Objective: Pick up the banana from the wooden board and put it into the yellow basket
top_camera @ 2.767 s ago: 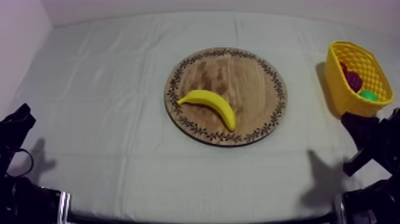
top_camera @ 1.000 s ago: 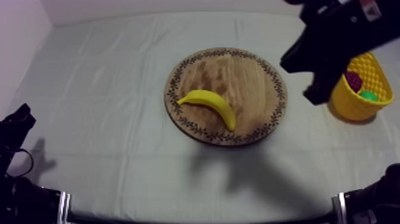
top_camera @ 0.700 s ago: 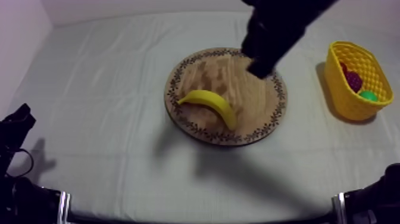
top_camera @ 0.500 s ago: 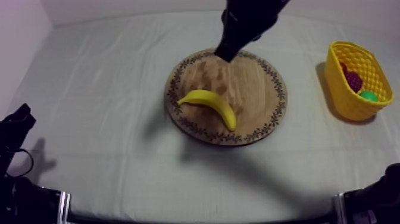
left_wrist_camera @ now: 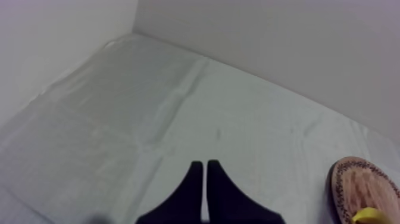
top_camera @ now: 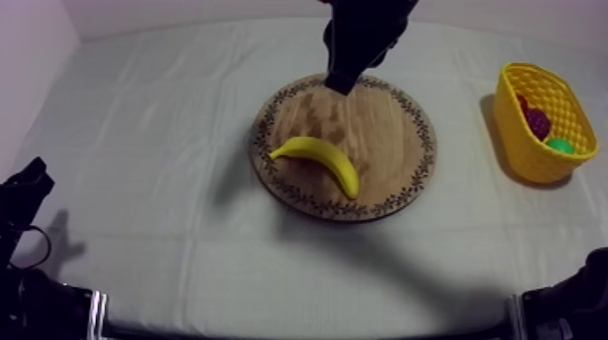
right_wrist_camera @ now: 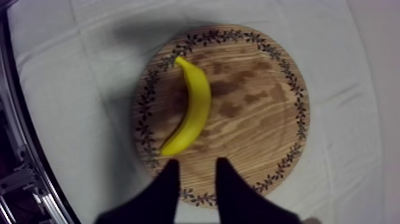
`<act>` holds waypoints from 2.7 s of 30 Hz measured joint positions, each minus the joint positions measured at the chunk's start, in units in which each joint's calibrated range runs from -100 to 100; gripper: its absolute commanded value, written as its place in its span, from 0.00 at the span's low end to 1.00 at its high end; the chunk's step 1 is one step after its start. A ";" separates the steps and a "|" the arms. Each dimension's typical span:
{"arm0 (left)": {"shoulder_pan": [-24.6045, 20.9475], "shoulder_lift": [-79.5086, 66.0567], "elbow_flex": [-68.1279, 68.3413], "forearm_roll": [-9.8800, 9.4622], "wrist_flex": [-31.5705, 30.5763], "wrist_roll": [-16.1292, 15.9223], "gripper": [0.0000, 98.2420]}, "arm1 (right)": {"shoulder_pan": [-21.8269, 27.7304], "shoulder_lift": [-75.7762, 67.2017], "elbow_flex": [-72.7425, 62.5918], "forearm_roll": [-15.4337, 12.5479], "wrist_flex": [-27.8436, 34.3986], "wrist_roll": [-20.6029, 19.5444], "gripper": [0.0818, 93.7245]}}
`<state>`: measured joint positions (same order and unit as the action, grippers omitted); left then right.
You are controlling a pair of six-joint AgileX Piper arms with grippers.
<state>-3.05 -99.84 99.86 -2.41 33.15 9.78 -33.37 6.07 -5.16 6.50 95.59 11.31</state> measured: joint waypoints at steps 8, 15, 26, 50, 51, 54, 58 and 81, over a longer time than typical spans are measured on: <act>0.00 0.00 0.00 0.00 0.00 0.00 0.00 | -0.20 1.02 0.12 1.77 0.62 -2.54 0.81; 0.00 0.00 0.00 0.00 0.00 0.00 0.00 | -0.39 3.85 1.26 1.47 -0.78 -3.81 0.84; 0.00 0.00 0.00 0.00 0.00 0.00 0.00 | 0.28 14.84 5.43 0.54 -9.32 -6.26 0.83; 0.00 0.00 0.00 0.00 0.00 0.00 0.00 | 2.05 34.27 0.09 0.61 -17.20 -7.44 0.55; 0.00 0.00 0.00 0.00 0.00 0.00 0.00 | 2.05 34.27 0.09 0.40 -17.20 -7.21 0.51; 0.00 0.00 0.00 0.00 0.00 0.00 0.00 | 2.01 34.56 0.03 0.08 -17.20 -6.85 0.42; 0.00 0.00 0.00 0.00 0.00 0.00 0.00 | 1.76 34.58 0.84 0.18 -17.26 -6.46 0.31; 0.00 0.00 0.00 0.00 0.00 0.00 0.00 | 2.21 20.72 -0.77 1.32 -12.33 -4.28 0.20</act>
<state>-3.05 -99.84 99.86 -2.41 33.15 9.78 -31.16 26.79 -5.92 7.82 83.25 7.03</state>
